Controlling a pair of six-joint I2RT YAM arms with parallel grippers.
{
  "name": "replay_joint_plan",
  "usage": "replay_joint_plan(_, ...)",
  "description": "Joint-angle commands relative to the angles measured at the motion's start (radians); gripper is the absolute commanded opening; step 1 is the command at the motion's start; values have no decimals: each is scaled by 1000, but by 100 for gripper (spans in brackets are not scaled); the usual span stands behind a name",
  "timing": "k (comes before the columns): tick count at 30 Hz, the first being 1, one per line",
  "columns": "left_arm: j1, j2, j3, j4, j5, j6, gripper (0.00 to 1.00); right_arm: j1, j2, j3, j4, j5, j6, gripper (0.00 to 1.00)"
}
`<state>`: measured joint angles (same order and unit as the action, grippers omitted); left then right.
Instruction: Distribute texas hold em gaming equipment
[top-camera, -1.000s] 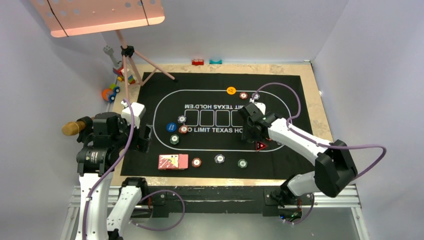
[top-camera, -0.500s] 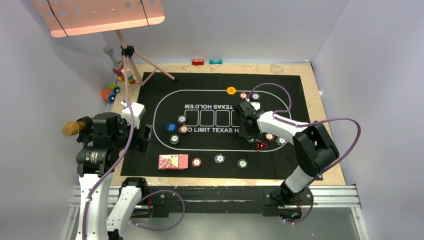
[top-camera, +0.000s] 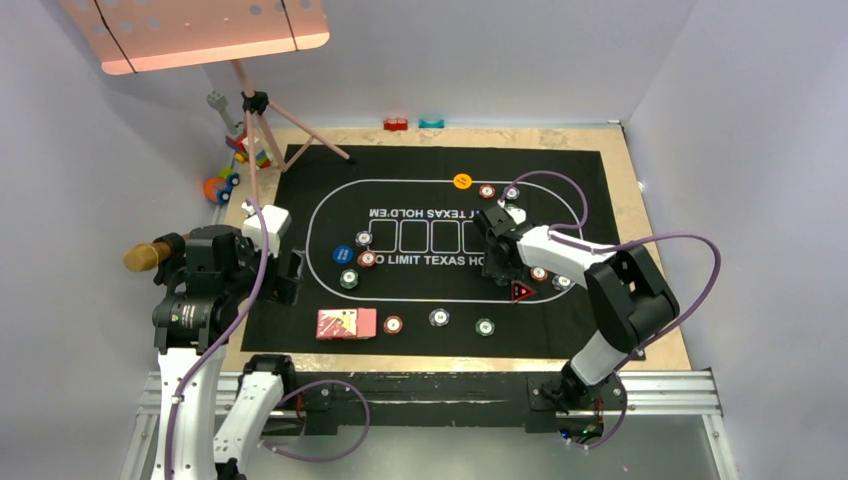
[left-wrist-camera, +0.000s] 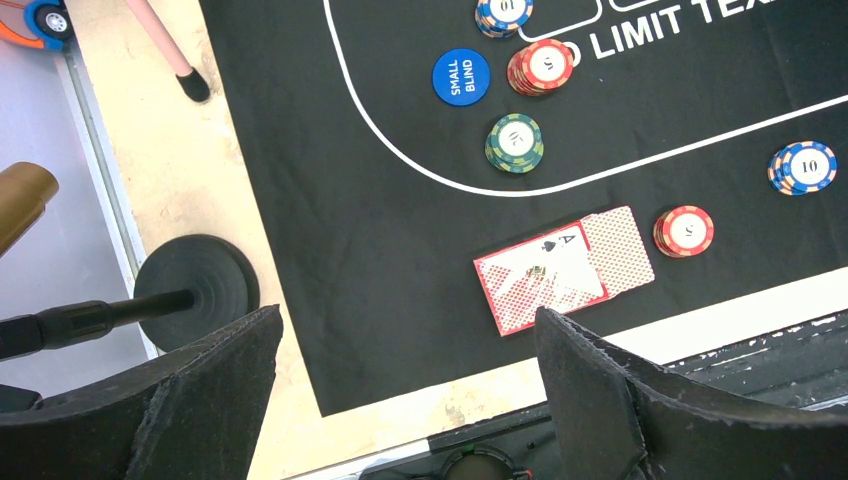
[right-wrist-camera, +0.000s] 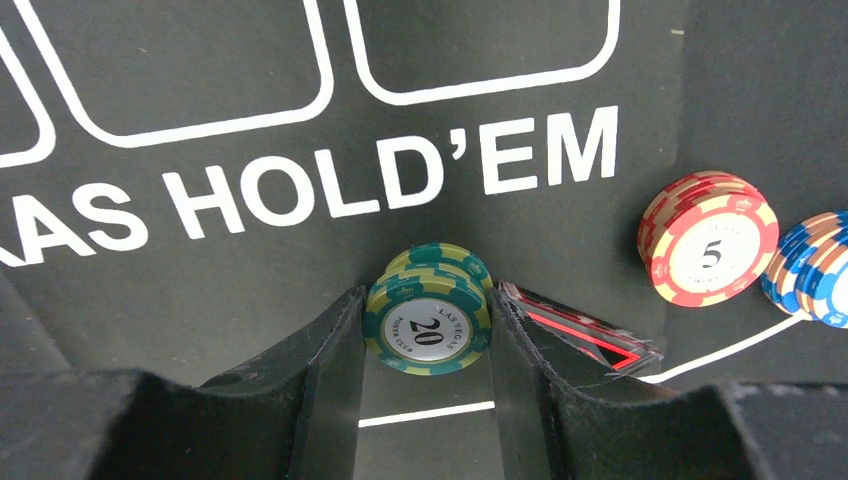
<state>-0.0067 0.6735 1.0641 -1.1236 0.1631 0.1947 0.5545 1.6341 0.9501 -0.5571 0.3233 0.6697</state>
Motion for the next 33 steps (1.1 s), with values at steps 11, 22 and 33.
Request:
replay_joint_plan(11, 3, -11, 8, 16, -8, 9, 100, -16, -12, -41, 17, 22, 17, 31)
replay_joint_plan(22, 3, -11, 8, 15, 0, 11, 100, -25, -38, -49, -3, 21, 28, 60)
replay_joint_plan(33, 1, 1, 4, 11, 52, 45, 100, -14, -152, 84, -78, 4, -2, 62)
